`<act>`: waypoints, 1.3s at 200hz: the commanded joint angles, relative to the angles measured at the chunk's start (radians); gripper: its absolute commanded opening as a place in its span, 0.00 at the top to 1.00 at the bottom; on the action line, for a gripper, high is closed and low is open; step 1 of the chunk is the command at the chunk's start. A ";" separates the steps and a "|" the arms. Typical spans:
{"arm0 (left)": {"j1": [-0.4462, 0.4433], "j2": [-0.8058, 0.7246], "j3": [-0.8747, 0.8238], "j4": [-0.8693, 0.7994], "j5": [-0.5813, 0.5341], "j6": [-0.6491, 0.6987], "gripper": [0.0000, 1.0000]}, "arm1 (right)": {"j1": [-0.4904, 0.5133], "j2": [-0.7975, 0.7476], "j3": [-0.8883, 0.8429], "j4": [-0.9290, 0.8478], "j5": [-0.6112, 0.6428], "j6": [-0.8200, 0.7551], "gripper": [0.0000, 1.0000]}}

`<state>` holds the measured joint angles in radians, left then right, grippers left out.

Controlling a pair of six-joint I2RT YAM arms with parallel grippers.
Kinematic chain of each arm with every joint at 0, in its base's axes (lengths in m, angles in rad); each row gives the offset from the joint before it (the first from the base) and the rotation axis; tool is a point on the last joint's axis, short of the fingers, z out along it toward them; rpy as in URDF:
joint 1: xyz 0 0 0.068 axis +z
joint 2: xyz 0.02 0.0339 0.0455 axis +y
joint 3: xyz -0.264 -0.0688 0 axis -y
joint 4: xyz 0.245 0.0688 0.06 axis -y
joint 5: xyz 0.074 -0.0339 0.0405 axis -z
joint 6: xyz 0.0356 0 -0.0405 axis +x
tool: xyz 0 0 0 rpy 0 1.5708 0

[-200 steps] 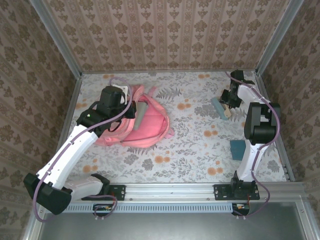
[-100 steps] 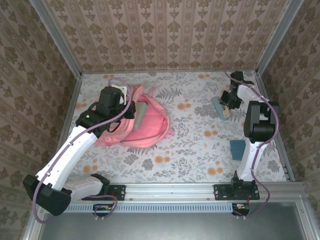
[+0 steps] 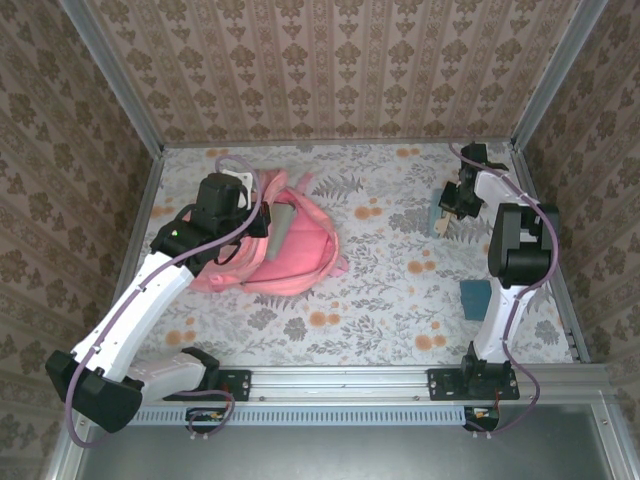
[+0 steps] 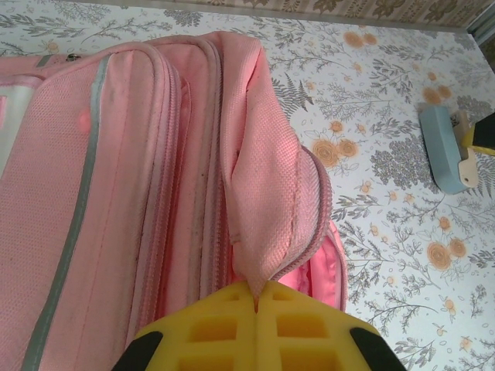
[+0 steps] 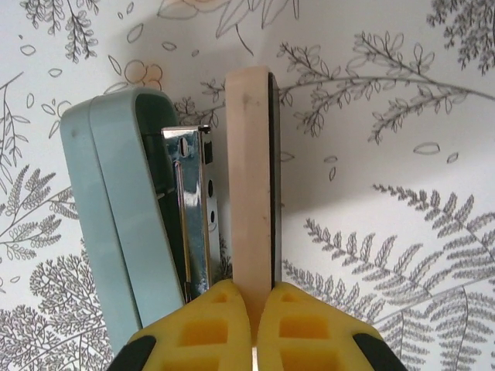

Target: Pack books, pencil case, and school supplies into a backpack

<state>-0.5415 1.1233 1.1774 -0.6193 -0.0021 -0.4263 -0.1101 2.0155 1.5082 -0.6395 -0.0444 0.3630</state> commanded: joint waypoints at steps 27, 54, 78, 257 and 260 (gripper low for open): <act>0.009 -0.025 0.019 0.075 -0.010 -0.002 1.00 | 0.068 -0.193 -0.085 0.003 -0.090 0.084 1.00; 0.009 -0.009 0.030 0.089 0.013 -0.013 1.00 | 0.137 -0.273 -0.119 0.010 -0.138 0.137 1.00; 0.006 0.014 0.044 0.101 0.032 -0.023 1.00 | 0.211 -0.319 -0.141 0.041 -0.202 0.227 1.00; -0.058 0.030 0.043 0.118 0.050 -0.042 1.00 | 0.716 0.043 0.108 0.240 -0.183 0.676 0.98; -0.058 0.029 0.042 0.116 0.050 -0.043 1.00 | 0.717 0.047 0.109 0.243 -0.183 0.678 0.97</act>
<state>-0.5838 1.2015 1.2095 -0.5892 0.0376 -0.4515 0.6033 2.0346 1.5692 -0.4053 -0.2634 0.9810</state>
